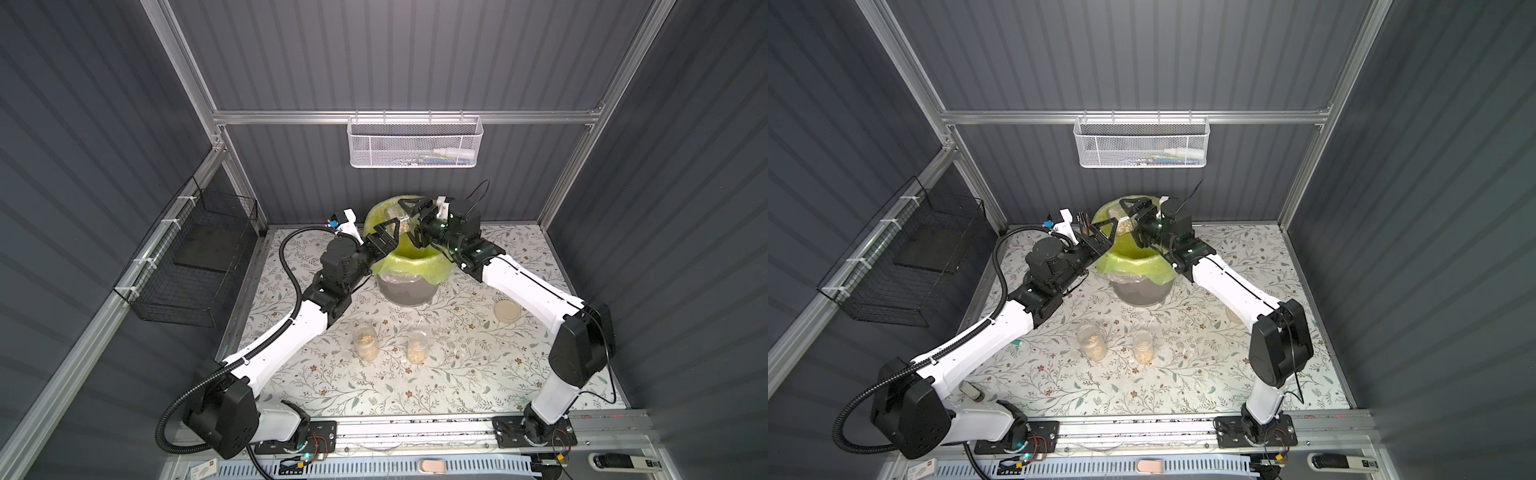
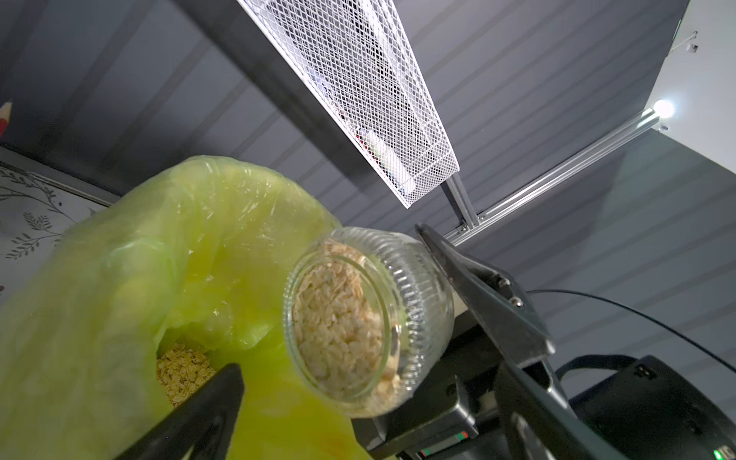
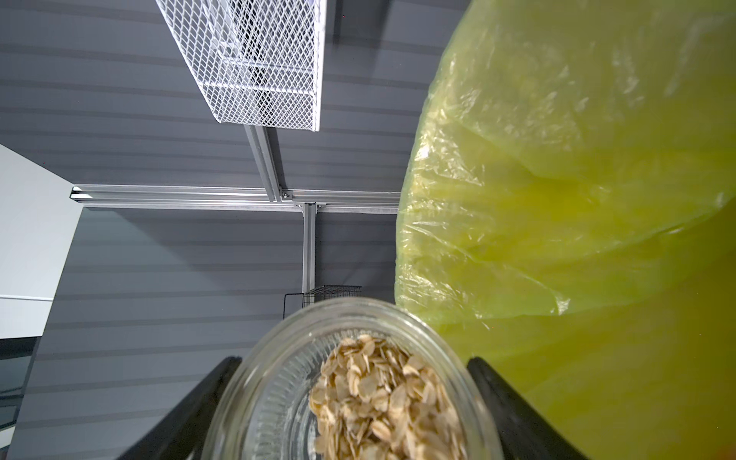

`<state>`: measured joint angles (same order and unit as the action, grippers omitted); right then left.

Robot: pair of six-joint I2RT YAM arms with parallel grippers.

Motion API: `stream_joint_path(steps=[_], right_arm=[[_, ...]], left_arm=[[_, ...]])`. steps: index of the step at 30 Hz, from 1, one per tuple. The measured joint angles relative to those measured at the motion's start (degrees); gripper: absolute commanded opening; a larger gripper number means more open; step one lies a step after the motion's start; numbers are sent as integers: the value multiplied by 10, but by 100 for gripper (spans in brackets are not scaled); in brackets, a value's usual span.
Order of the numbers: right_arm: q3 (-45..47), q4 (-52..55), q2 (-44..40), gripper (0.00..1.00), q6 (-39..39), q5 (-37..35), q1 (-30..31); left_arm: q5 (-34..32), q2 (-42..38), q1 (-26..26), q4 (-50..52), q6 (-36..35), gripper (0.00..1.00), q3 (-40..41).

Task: Empty expired oatmeal from jars
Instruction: Pour the expired oatmeal into the trash bin, then move the trash bin to the center of the board.

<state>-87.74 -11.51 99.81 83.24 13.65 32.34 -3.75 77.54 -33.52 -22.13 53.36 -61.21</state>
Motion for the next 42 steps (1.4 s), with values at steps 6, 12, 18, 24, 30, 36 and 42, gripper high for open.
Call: stream_joint_path(steps=[6,12,18,24,30,36,42], right_arm=[[13,-21,0,46,25,-2,1],[20,-27,0,46,45,-3,2],[22,-45,0,46,68,-5,6],[22,-47,0,46,78,-6,12],[22,-48,1,47,90,-5,13],[21,-48,1,46,111,1,14],[21,-53,2,46,135,7,20]], left_arm=[[-4,21,0,-24,31,100,0],[-7,40,0,-59,50,100,0],[-8,44,0,-60,57,100,-6],[-17,44,-2,-33,61,100,-17],[-28,41,-2,-14,69,100,-22],[-33,40,-2,-18,63,100,-22],[-23,44,-2,-54,52,100,-22]])
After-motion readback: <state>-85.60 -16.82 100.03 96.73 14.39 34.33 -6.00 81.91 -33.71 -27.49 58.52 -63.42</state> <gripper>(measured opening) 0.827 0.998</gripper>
